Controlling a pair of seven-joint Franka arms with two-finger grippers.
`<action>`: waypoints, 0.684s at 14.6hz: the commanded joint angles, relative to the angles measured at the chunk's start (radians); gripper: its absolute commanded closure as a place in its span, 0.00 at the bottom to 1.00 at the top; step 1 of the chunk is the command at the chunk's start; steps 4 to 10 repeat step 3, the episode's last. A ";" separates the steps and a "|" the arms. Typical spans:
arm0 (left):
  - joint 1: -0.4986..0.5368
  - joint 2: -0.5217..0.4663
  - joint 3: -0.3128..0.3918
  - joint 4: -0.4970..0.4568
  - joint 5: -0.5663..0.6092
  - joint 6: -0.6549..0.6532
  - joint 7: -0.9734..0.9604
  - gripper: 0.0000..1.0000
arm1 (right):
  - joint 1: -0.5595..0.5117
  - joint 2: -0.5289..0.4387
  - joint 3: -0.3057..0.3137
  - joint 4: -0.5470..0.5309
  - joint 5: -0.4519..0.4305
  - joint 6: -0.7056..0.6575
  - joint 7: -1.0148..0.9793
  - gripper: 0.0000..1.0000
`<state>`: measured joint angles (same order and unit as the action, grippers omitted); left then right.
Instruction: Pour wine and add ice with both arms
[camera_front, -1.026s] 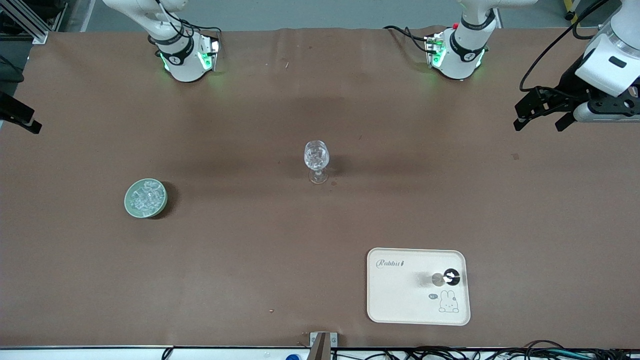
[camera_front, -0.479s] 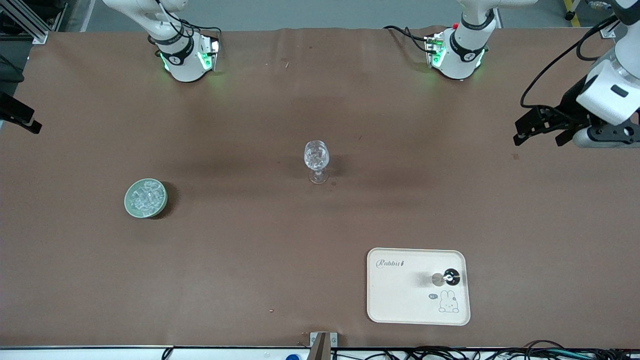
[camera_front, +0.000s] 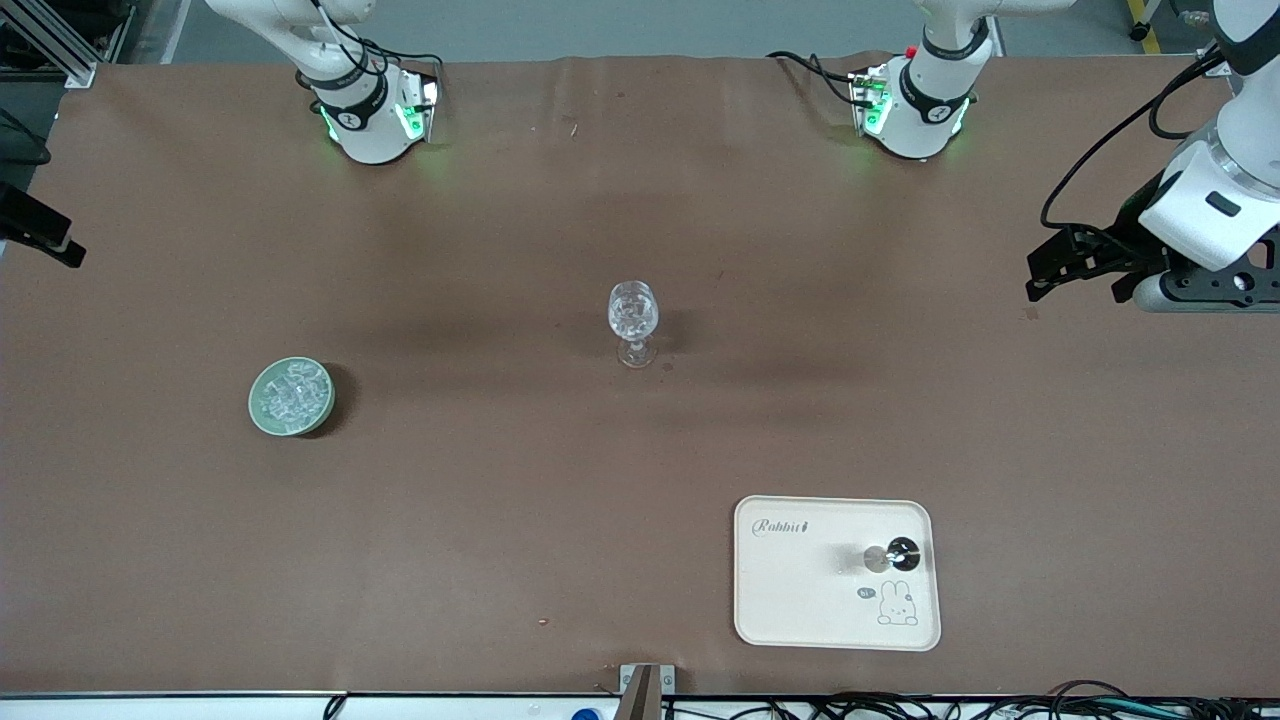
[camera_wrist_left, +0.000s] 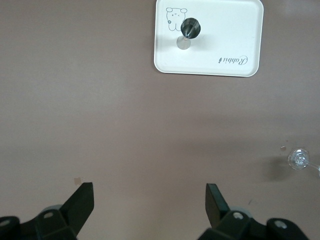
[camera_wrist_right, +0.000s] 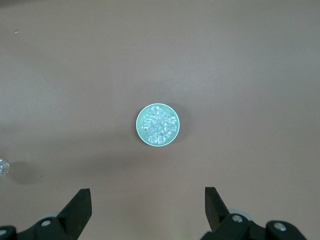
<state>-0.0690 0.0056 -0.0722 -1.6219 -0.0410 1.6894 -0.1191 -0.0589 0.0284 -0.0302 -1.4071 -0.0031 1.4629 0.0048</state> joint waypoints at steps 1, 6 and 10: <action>0.001 0.001 -0.004 0.014 0.021 -0.016 0.012 0.01 | -0.012 -0.033 0.013 -0.033 -0.003 0.004 0.003 0.00; 0.001 0.001 -0.005 0.017 0.021 -0.016 0.012 0.01 | -0.010 -0.033 0.015 -0.033 -0.003 0.004 0.003 0.00; 0.001 0.001 -0.005 0.017 0.021 -0.016 0.012 0.01 | -0.010 -0.033 0.015 -0.033 -0.003 0.004 0.003 0.00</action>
